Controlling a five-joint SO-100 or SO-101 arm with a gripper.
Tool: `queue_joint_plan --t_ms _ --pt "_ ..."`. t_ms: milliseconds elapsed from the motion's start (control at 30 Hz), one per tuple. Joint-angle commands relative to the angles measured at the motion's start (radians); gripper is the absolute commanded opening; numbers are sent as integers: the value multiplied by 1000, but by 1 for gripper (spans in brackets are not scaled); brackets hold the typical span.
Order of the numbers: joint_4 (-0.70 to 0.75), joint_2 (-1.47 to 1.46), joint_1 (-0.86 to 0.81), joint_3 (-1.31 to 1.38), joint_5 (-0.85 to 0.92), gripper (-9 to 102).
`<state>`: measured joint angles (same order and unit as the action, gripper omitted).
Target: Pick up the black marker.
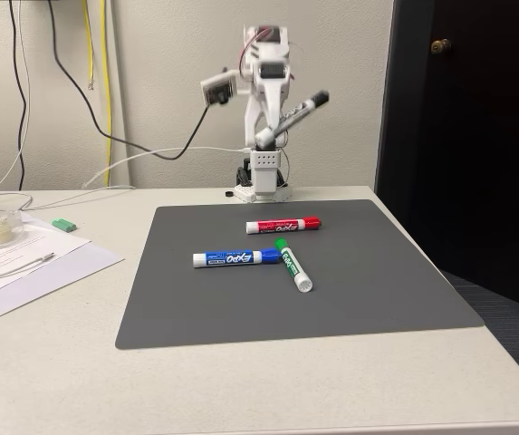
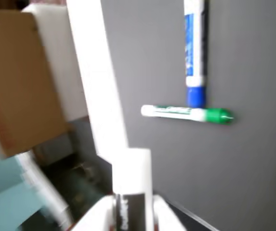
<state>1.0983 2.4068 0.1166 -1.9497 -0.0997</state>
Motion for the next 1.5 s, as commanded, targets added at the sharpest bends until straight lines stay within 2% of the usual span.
queue_joint_plan --t_ms 0,167,567,1067,1467 --pt "-115 172 5 -173 -6 0" --pt "-221 339 -25 -380 18 0" --pt "-249 356 -117 -407 57 0" --pt "-295 419 -143 -502 152 0" --pt "-293 420 -150 -503 146 0"
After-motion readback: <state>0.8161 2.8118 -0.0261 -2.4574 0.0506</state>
